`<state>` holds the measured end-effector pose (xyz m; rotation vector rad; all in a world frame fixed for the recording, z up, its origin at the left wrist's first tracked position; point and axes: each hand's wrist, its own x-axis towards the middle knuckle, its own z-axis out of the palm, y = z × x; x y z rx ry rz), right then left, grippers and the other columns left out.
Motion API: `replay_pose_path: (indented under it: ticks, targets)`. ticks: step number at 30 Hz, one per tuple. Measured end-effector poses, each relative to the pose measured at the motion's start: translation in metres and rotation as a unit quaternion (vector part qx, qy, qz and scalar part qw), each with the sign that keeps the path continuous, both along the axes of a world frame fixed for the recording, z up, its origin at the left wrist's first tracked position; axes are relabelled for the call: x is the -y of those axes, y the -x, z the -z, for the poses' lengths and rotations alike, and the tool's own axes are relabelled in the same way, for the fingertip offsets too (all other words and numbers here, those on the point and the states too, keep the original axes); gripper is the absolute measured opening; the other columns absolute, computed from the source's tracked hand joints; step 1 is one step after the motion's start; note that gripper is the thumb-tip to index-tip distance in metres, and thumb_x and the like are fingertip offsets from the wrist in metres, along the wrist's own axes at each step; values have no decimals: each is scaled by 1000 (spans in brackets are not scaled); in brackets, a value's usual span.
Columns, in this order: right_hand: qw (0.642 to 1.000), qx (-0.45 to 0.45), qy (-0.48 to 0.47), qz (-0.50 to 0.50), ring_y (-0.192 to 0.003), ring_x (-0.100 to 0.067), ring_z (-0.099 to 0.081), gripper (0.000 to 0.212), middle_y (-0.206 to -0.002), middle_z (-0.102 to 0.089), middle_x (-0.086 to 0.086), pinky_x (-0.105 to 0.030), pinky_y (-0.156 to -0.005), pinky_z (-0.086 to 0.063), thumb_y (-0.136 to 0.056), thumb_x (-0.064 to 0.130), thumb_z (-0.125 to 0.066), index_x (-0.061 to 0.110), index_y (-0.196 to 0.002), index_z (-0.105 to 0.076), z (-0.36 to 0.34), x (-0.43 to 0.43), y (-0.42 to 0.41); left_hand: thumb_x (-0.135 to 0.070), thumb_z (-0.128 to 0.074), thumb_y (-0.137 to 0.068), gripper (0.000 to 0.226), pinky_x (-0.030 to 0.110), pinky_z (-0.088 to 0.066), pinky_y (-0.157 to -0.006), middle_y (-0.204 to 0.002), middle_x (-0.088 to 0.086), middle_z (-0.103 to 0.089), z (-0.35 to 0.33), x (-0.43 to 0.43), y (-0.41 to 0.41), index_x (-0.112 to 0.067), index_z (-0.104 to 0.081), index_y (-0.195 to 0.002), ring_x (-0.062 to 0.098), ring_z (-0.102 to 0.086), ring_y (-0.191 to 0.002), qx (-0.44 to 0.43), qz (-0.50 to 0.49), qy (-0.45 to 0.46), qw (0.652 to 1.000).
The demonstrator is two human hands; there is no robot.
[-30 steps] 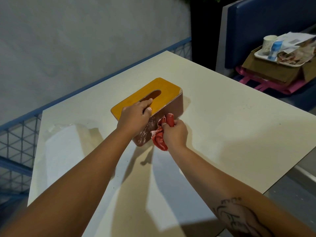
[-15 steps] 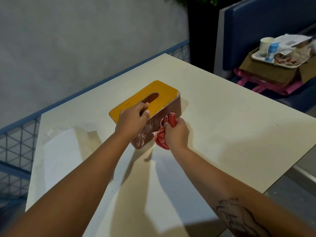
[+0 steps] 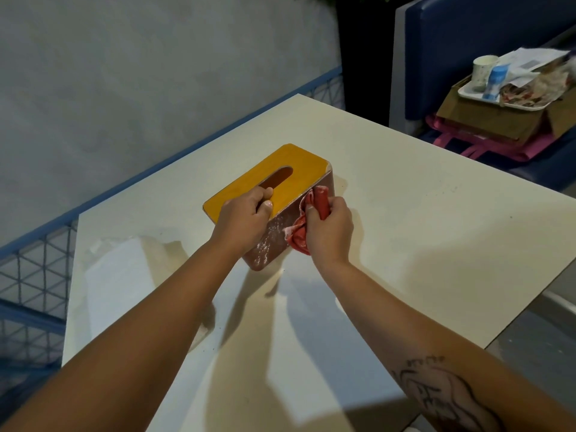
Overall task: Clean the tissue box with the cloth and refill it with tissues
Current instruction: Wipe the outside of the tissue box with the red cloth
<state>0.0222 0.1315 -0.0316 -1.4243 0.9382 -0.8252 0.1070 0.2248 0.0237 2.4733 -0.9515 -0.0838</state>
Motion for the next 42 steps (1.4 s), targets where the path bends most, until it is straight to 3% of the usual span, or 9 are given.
replay_pose_path:
  ticks: [6, 9, 12, 15, 19, 25, 29, 33, 42]
  targets:
    - [999, -18, -27, 10, -86, -16, -55, 9, -104, -58, -5, -23, -71, -38, -92, 23, -57, 18, -98, -52, 2, 2, -9, -24, -42, -99, 32, 33, -45, -90, -128, 1, -60, 1, -7, -8, -15, -57, -126, 24, -56, -114, 11, 41, 4, 999]
    - [1000, -11, -22, 4, -84, -15, -56, 12, -103, -57, -5, -19, -66, -38, -92, 23, -57, 15, -100, -54, 0, -11, -7, -23, -42, -99, 32, 41, -46, -94, -126, 2, -62, 3, -8, -10, -16, -59, -125, 25, -55, -113, 7, 34, 23, 999]
    - [999, 2, 8, -51, -77, -5, -50, 11, -101, -52, -2, -16, -64, -37, -91, 22, -58, 16, -98, -51, 5, -45, 1, -20, -43, -98, 32, 40, -45, -97, -129, 1, -61, 3, -8, -11, -15, -59, -125, 24, -54, -117, 0, 39, 34, 999]
    - [996, 11, 18, -87, -84, -7, -52, 12, -103, -52, -1, -12, -68, -39, -91, 23, -58, 16, -98, -52, 15, -66, 6, -21, -41, -98, 33, 35, -43, -97, -130, 1, -60, 2, -8, -11, -16, -59, -126, 22, -54, -117, 3, 37, 29, 999]
    - [999, 11, -5, -41, -83, -12, -56, 15, -98, -58, -4, -11, -63, -38, -90, 28, -60, 16, -91, -53, 11, -42, -2, -20, -42, -98, 32, 30, -42, -94, -130, -2, -60, 2, -8, -11, -15, -61, -123, 20, -55, -116, -12, 33, 40, 999]
    - [999, -20, -19, 26, -87, -19, -60, 14, -102, -61, -7, -23, -71, -41, -89, 26, -61, 17, -97, -54, 2, 3, -12, -27, -40, -99, 33, 42, -46, -96, -127, -1, -61, 4, -8, -11, -22, -59, -126, 25, -54, -114, -13, 17, 42, 999]
    - [1000, -8, 7, -3, -82, -11, -52, 14, -100, -55, -4, -11, -63, -36, -91, 24, -59, 13, -99, -55, 4, -30, -5, -25, -41, -98, 33, 44, -43, -99, -128, -3, -61, 6, -8, -13, -22, -60, -125, 25, -53, -118, -16, 23, 49, 998]
    - [997, -4, 39, -60, -84, -8, -50, 14, -102, -53, -2, -17, -70, -39, -92, 25, -58, 14, -99, -54, 19, -60, 3, -24, -41, -98, 33, 42, -43, -100, -130, -2, -60, 7, -8, -14, -22, -59, -126, 24, -52, -119, -12, 22, 45, 999]
    - [994, 7, -102, 25, -84, -17, -57, 12, -102, -61, -7, -23, -68, -40, -94, 31, -53, 20, -92, -51, -2, -15, -13, -28, -40, -98, 34, 44, -45, -98, -128, -2, -61, 9, -8, -16, -25, -58, -127, 25, -52, -119, -26, 10, 49, 998]
